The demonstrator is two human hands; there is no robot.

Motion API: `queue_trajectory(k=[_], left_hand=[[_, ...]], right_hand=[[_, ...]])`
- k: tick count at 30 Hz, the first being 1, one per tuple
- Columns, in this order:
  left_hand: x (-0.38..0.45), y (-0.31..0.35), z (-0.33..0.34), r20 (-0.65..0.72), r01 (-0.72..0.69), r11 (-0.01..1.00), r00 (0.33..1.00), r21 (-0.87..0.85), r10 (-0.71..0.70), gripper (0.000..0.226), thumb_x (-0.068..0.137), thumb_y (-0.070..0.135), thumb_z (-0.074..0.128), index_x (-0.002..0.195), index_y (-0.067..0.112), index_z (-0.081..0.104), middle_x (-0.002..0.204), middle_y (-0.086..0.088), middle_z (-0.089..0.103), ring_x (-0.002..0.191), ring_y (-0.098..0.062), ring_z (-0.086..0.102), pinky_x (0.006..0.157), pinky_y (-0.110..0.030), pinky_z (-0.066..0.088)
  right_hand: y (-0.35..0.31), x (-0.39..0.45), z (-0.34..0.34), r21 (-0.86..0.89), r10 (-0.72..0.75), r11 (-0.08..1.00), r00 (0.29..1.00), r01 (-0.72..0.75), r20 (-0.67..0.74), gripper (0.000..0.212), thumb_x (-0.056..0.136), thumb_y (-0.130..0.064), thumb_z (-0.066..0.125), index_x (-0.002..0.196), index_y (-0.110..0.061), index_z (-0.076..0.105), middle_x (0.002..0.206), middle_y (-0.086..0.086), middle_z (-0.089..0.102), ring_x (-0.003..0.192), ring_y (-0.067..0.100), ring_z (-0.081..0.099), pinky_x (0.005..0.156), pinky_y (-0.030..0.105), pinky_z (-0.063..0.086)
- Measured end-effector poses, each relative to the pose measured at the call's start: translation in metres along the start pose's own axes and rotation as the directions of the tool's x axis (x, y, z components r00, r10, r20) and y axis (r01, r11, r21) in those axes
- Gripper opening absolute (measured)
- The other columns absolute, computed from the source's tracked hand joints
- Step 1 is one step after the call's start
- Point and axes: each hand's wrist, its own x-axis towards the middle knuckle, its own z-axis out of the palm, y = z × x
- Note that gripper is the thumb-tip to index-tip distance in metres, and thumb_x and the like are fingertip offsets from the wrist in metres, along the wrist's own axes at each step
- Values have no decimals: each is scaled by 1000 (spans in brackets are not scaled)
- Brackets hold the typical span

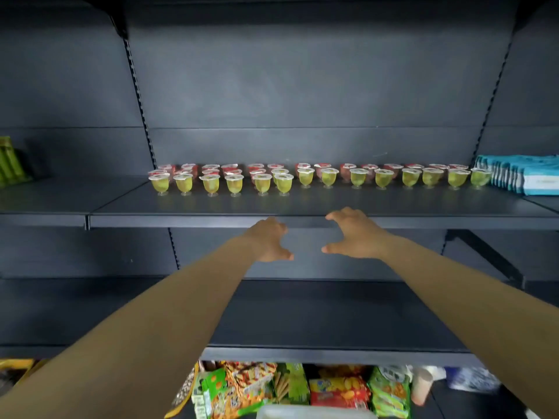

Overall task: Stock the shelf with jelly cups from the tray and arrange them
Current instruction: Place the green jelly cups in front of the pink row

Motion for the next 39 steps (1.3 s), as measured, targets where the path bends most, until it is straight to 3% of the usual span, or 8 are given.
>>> queue_trajectory(k=[4,12,17,23,28,33,37,39], left_hand=[[-48,15,32,75,-6,999,997,52,3,70,88,42,60,145,13,30,145,-9,30,133,-27,33,108,-37,33],[-127,24,139,233,11,999,972,-41,-1,71,88,42,61,146,13,30,150,-8,28,137,-26,31,109,-34,30],[-146,21,218,351,73,996,935,-53,-50,66,87,41,63,141,11,39,141,-10,40,128,-26,42,103,-33,38],[-130,-1,311,474,184,979,872,-91,-120,67,87,41,62,141,12,37,143,-11,37,131,-25,39,103,-33,36],[-102,-15,401,606,343,925,775,-164,-180,63,86,35,65,139,11,41,140,-11,44,126,-24,45,97,-28,38],[-67,-35,480,674,527,833,679,-170,-292,61,86,37,64,136,8,43,138,-9,48,126,-24,46,101,-32,37],[-40,-48,549,688,701,680,603,-216,-403,62,86,38,64,135,7,44,137,-11,50,126,-27,46,100,-33,37],[-30,-52,585,705,772,593,552,-229,-445,63,86,39,63,136,6,43,137,-12,51,126,-28,47,100,-32,37]], right_hand=[[-8,-61,18,-9,39,999,997,-39,60,79,84,-46,65,147,-19,26,152,6,25,140,26,22,113,38,26],[2,-160,103,-12,84,996,973,-83,215,77,82,-45,68,145,-18,32,146,8,34,135,28,31,108,42,34],[27,-185,174,-14,133,991,937,-136,324,75,83,-46,65,144,-18,32,145,8,36,132,28,35,106,40,37],[70,-185,261,36,180,976,883,-216,434,72,83,-46,66,141,-16,36,140,7,42,124,24,43,97,33,40],[114,-166,357,44,216,948,738,-315,639,69,84,-40,66,141,-15,36,139,11,41,127,26,41,100,34,40],[155,-130,429,60,229,905,601,-421,766,72,82,-35,72,141,-15,37,138,9,44,121,24,48,94,30,42],[178,-118,501,107,183,881,540,-462,822,66,83,-24,72,139,-11,40,140,8,46,123,24,48,89,24,39],[185,-124,542,106,162,877,497,-468,852,61,81,-21,72,134,-9,45,138,10,48,121,25,50,94,28,42]])
